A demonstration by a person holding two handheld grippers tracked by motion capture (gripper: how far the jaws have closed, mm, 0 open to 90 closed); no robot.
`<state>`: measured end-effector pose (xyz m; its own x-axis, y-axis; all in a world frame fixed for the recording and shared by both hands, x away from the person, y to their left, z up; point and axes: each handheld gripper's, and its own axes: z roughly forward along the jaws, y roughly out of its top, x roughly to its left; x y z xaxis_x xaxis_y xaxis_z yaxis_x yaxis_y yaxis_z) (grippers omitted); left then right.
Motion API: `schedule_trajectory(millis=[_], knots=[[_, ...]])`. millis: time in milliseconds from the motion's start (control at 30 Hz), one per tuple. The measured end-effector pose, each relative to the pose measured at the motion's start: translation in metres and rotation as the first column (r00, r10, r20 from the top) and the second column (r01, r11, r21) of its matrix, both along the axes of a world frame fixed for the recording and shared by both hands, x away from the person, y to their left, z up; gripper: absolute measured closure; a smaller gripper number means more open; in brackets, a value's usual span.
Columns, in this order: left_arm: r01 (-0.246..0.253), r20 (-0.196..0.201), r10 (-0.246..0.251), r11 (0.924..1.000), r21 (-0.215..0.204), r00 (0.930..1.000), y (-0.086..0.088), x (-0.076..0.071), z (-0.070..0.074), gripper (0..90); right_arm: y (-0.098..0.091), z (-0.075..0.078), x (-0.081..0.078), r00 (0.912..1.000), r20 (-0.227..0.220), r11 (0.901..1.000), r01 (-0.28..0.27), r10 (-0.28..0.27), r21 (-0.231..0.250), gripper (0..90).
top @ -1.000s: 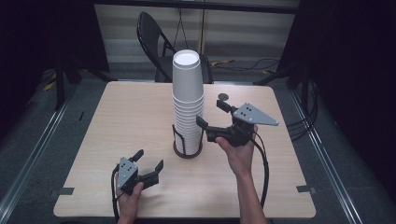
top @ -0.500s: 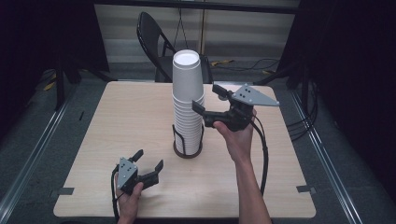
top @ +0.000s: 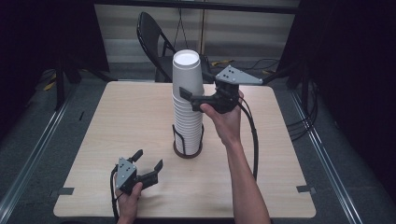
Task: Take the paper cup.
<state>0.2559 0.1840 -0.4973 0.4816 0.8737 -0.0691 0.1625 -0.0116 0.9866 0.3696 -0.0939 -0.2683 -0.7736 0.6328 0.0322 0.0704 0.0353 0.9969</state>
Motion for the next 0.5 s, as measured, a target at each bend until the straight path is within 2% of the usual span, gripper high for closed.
schedule_trajectory(millis=[167, 267, 500], knots=[[0.001, -0.004, -0.001, 1.0, -0.008, 1.0, 0.0, 0.0, 0.0, 16.4, 0.005, 0.001, 0.007, 0.9999, -0.008, 0.9999, -0.009, 0.009, 0.012, 10.7], [0.001, 0.002, -0.001, 1.0, -0.004, 1.0, 0.0, 0.0, 0.0, 16.4, 0.012, -0.001, 0.014, 0.9996, -0.027, 0.9999, -0.008, 0.008, -0.012, 10.4], [0.001, 0.001, -0.001, 1.0, 0.0, 1.0, 0.0, 0.0, 0.0, 16.4, 0.016, -0.006, 0.016, 0.9994, -0.035, 0.999, 0.004, -0.005, -0.044, 9.9]])
